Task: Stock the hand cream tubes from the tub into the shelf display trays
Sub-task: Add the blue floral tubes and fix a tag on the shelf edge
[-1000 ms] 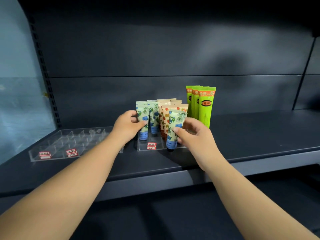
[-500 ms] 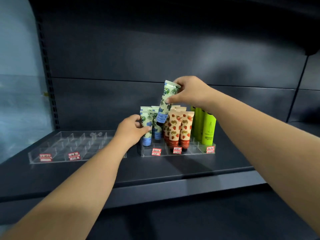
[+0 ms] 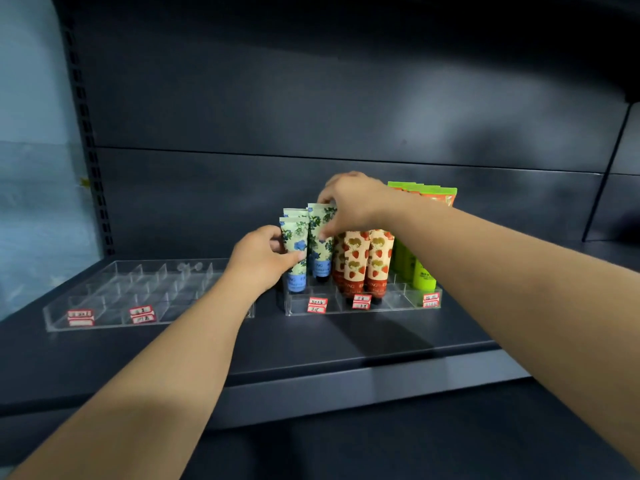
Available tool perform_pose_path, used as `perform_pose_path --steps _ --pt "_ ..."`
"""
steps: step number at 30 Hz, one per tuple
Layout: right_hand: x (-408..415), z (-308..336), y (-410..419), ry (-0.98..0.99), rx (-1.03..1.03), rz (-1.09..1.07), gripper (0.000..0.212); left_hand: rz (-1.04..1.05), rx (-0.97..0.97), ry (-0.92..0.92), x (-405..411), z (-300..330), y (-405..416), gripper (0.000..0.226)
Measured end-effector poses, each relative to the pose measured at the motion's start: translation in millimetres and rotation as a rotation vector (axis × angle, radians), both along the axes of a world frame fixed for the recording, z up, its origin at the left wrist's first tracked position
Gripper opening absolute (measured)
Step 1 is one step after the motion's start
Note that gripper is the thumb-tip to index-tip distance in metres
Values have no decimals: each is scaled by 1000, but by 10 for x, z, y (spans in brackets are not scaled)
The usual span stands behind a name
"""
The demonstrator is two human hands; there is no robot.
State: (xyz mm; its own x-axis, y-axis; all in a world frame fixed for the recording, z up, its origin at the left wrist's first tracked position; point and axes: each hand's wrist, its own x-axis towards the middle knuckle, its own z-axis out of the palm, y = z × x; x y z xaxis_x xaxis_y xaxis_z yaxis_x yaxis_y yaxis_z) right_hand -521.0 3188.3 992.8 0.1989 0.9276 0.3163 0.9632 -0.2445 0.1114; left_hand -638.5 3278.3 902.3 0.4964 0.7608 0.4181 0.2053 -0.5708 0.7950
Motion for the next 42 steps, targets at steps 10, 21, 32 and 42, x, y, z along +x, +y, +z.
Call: perform_pose_path --steps 10,21,32,42 --pt "-23 -85 90 -130 -113 -75 54 6 23 18 -5 6 -18 21" --pt "-7 -7 32 1 -114 -55 52 8 -14 25 10 5 -45 29" --pt "28 35 42 187 -128 -27 39 -19 -56 21 -10 18 -46 40" --pt "17 86 50 199 -110 -3 33 21 -23 16 -11 28 -55 41"
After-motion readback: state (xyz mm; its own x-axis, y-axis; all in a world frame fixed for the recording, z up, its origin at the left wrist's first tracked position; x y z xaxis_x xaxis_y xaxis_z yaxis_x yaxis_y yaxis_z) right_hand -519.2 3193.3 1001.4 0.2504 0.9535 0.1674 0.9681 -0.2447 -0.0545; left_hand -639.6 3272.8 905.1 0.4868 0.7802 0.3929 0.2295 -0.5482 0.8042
